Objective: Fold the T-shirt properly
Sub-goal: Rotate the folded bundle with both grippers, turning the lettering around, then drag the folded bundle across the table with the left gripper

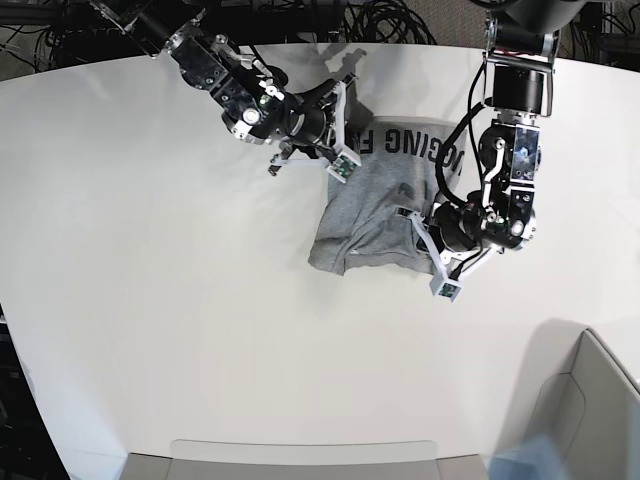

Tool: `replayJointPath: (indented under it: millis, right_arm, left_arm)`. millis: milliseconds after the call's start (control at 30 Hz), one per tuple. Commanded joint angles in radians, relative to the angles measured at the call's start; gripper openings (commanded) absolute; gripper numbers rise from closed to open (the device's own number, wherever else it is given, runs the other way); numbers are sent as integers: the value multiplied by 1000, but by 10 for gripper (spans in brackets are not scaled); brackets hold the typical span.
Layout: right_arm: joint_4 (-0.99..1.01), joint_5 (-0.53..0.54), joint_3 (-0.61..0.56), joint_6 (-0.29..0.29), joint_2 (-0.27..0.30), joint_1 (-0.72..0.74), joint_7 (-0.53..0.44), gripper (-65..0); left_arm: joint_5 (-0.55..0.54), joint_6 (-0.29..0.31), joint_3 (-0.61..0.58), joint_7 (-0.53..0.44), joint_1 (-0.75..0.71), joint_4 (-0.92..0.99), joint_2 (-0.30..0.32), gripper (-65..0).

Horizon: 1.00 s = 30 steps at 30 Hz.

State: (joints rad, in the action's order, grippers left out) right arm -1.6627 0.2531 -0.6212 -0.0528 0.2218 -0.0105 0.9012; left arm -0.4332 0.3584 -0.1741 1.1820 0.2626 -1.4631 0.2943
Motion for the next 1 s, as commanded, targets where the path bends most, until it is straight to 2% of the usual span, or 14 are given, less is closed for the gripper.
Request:
replayJointPath:
  millis: [0, 167, 233, 400, 500, 600, 800, 967]
  right_arm:
    - [-66, -5, 48, -3, 6, -12, -15, -650]
    - [-238, -5, 286, -3, 3, -122, -17, -650]
    - [-274, 1, 390, -3, 3, -162, -17, -650]
    - [-279, -4, 556, -11, 9, -234, -17, -650]
    - [-279, -4, 616, -12, 12, -276, -17, -650]
    - [-279, -5, 651, -12, 12, -302, -17, -650]
    - [-281, -5, 659, -12, 12, -317, -17, -650]
    - [-281, -5, 656, -12, 12, -317, -17, -650]
  left_arm:
    - [-8, 3, 25, -17, 25, -44, 10, -650]
    - [-14, 9, 118, -7, -1, -202, 3, -650]
    - [-14, 9, 118, -12, -70, -293, -20, -650]
    - [-13, 9, 114, -20, -211, -402, -93, -650]
    - [-9, 9, 109, -72, -266, -388, -119, -650]
    - [-8, 9, 64, -165, -299, -344, -112, -650]
    - [-6, 8, 57, -228, -273, -74, -112, -650]
    - [-6, 8, 57, -313, -250, 63, -53, -650]
